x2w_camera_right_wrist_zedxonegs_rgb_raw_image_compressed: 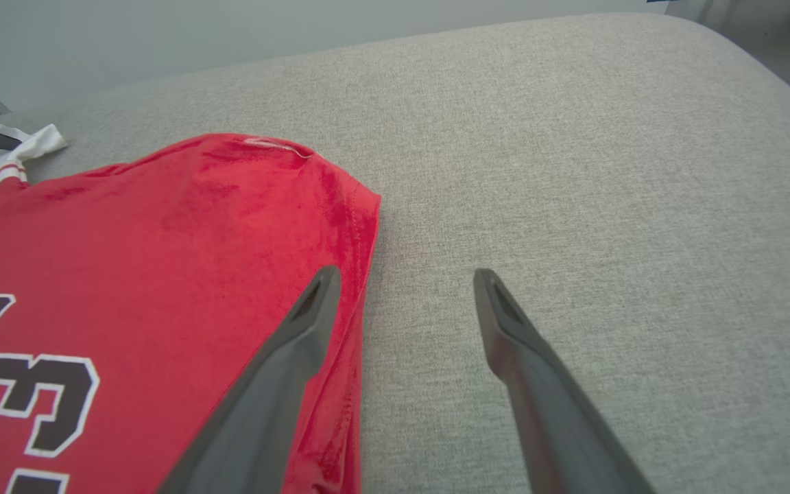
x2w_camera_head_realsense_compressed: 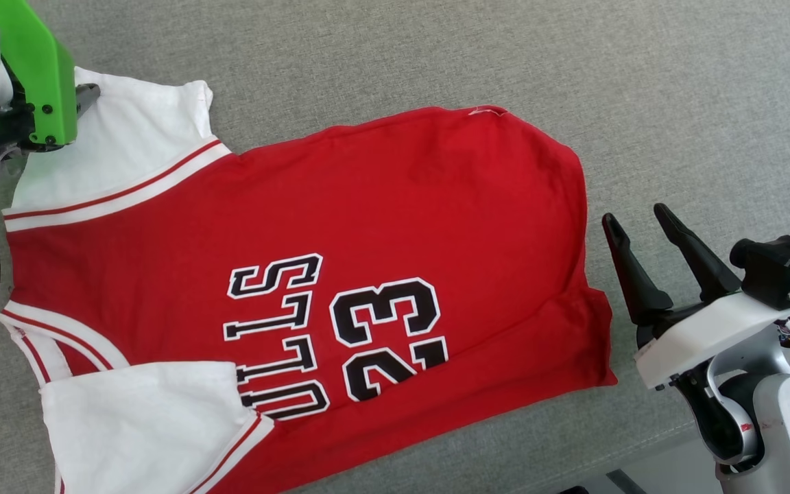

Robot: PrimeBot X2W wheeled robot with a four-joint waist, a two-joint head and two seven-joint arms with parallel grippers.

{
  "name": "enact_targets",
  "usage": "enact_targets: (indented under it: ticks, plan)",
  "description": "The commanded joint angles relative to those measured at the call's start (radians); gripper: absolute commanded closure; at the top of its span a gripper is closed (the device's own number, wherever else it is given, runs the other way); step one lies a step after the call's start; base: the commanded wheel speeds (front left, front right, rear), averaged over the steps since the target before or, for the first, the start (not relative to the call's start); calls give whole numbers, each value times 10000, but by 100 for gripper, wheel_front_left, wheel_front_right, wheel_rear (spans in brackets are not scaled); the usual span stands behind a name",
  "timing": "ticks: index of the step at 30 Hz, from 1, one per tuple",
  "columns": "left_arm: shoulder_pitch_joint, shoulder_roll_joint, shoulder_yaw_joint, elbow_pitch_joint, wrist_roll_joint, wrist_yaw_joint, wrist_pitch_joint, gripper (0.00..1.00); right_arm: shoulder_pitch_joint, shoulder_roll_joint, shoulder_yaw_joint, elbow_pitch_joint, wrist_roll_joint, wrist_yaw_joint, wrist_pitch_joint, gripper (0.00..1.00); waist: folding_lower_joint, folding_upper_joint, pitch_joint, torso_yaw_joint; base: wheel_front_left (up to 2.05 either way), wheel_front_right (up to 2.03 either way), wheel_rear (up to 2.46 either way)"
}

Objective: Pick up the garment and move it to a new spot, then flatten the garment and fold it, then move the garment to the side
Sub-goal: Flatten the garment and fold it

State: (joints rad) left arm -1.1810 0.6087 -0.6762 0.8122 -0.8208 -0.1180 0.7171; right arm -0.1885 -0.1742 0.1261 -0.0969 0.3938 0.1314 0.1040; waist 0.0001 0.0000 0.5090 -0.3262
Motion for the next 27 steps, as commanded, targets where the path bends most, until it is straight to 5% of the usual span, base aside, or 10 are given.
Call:
enact_targets:
  ticks: [1, 18, 23, 27]
  plan:
    - [381, -258, -236, 173, -186, -34, 568, 100, -199, -63, -2, 43, 51, -7, -83, 0, -1, 0, 4, 32, 0, 0, 0]
    - [1734, 351, 345, -2384, -309, 354, -1973, 100, 38, -809, -290, 333, 103, -7, 698, 0, -1, 0, -1509, 1176, 0, 0, 0]
    - [2582, 653, 466, -3875, -402, 743, -2306, 100, 164, -1131, -315, 203, 126, -7, 1300, 0, -1, 0, -1823, 1643, 0, 0, 0]
    - [3707, 951, 525, -5954, -523, 1459, -2401, 100, -182, -1892, -255, -49, 234, -7, 2950, 0, -1, 0, -1922, 2122, 0, 0, 0]
